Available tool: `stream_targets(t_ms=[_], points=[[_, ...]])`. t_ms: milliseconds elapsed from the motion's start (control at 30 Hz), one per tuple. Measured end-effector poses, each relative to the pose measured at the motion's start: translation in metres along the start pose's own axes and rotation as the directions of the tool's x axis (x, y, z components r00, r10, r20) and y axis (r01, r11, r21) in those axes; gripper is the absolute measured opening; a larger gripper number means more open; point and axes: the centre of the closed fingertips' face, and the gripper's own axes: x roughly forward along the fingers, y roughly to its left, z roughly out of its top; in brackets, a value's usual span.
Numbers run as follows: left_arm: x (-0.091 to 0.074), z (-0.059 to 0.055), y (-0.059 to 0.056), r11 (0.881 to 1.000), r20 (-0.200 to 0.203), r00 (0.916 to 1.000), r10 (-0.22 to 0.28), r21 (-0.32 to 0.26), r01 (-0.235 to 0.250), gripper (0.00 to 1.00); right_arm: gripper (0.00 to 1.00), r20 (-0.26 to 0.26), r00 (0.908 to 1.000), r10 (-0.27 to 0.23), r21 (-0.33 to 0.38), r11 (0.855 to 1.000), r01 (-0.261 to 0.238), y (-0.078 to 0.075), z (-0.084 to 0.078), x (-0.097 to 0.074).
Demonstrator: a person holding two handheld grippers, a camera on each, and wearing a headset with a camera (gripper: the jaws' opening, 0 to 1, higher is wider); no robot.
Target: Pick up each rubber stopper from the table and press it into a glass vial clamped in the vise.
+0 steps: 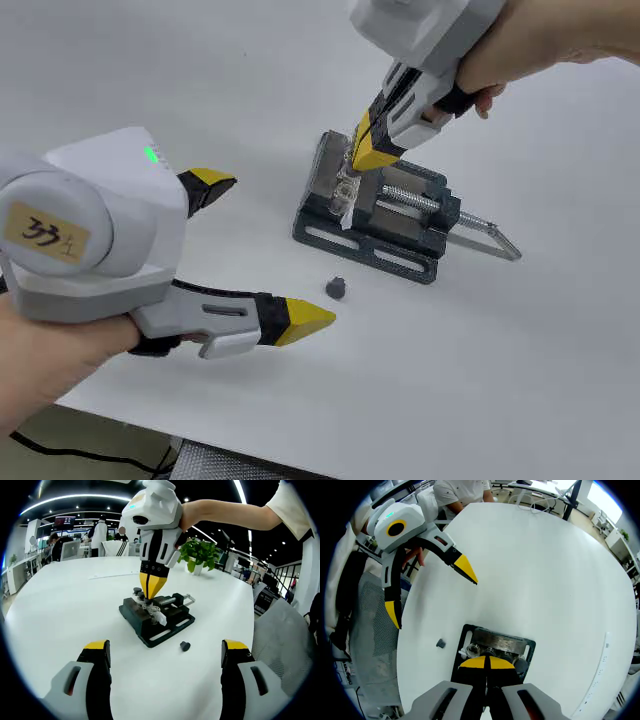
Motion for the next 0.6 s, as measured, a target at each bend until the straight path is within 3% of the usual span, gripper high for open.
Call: stream_targets(t_ms=[233, 300, 333, 400, 600], points=[[-0.001, 0.004, -0.002, 1.0, 0.006, 1.0, 0.003, 0.002, -0.003, 0.91, 0.0, -0.024, 0.9997, -0.006, -0.01, 1.0, 0.006, 0.0, 0.001, 0.001], [-0.001, 0.006, -0.002, 1.0, 0.008, 1.0, 0.003, 0.006, -0.003, 0.91, 0.0, -0.026, 0.9996, -0.007, -0.001, 1.0, 0.007, -0.008, 0.0, 0.002], [-0.001, 0.007, -0.002, 1.0, 0.01, 0.9999, 0.004, 0.009, -0.004, 0.91, 0.0, -0.034, 0.9993, -0.014, -0.023, 1.0, 0.013, -0.005, 0.0, 0.001], [-0.001, 0.01, -0.003, 1.0, 0.014, 0.9999, 0.003, 0.006, -0.003, 0.91, 0.0, -0.016, 0.9999, -0.003, 0.031, 1.0, 0.003, -0.004, 0.0, -0.001], [-0.006, 0.021, -0.007, 1.0, 0.027, 0.9996, 0.005, 0.019, -0.005, 0.91, 0.0, -0.016, 0.9997, -0.017, 0.006, 1.0, 0.017, 0.0, 0.0, -0.004]])
